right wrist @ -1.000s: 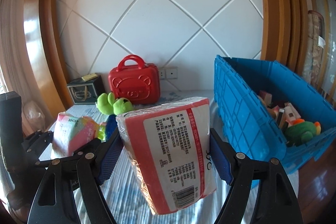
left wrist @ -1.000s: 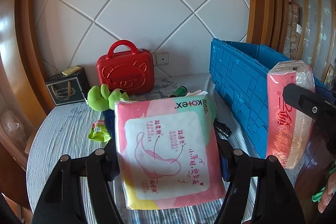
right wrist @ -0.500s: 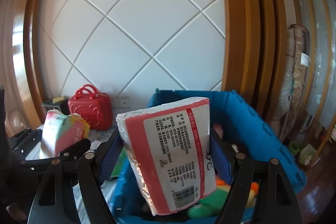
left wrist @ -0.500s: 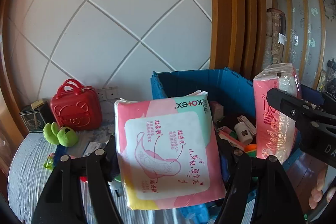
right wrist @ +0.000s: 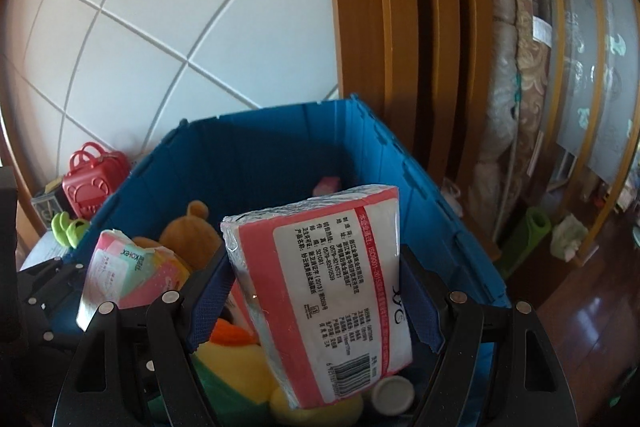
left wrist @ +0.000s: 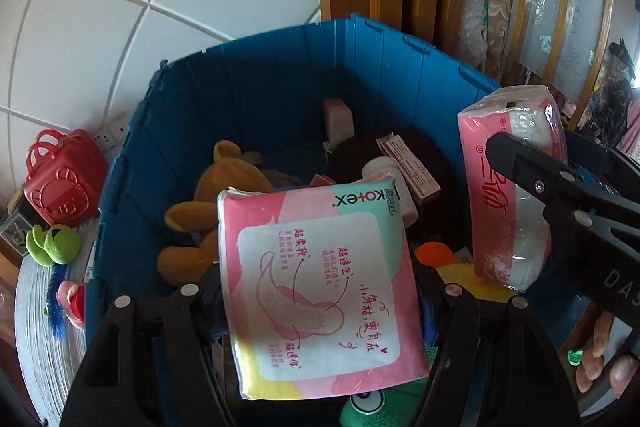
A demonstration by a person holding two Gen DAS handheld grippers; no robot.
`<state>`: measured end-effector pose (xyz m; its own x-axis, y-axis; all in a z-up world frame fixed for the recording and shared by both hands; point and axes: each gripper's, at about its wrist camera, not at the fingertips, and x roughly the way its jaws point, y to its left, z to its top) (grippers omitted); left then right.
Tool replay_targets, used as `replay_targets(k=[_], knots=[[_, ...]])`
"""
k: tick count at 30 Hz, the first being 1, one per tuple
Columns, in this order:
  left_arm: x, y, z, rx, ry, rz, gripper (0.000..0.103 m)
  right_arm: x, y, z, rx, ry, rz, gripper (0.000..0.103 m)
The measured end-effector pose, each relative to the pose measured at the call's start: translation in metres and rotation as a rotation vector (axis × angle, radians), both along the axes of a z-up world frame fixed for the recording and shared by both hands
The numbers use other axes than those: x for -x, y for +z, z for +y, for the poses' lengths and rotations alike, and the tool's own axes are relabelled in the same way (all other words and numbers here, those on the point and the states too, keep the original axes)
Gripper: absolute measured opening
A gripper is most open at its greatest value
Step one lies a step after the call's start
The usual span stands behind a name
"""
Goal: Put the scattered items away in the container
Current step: 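Lower both packs into the crate and open both tools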
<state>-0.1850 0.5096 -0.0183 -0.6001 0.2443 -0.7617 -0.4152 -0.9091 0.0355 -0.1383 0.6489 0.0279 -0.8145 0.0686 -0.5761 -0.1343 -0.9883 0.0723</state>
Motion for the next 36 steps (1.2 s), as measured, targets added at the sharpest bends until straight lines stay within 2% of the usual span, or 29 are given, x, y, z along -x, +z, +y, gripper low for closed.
replay_targets(k=[12,18,22,25,32,36], knots=[[-0.005,-0.004,0.005,0.06,0.013,0.0,0.078,0.017,-0.019,0.014,-0.032,-0.006,-0.088,0.081],[-0.007,-0.002,0.001,0.052,0.018,0.012,0.079,0.017,-0.026,0.018,-0.017,-0.016,-0.122,0.081],[-0.015,0.005,-0.006,0.045,0.015,0.043,0.079,0.006,-0.021,0.017,-0.014,-0.021,-0.104,0.09],[-0.023,0.012,-0.013,0.036,0.014,0.071,0.079,-0.007,-0.012,0.014,-0.032,-0.029,-0.073,0.102],[-0.044,0.031,-0.043,-0.016,0.044,0.123,0.08,-0.043,0.011,0.004,-0.111,-0.084,-0.01,0.103],[-0.057,0.037,-0.057,-0.026,0.06,0.151,0.082,-0.06,0.016,-0.004,-0.121,-0.091,0.002,0.103]])
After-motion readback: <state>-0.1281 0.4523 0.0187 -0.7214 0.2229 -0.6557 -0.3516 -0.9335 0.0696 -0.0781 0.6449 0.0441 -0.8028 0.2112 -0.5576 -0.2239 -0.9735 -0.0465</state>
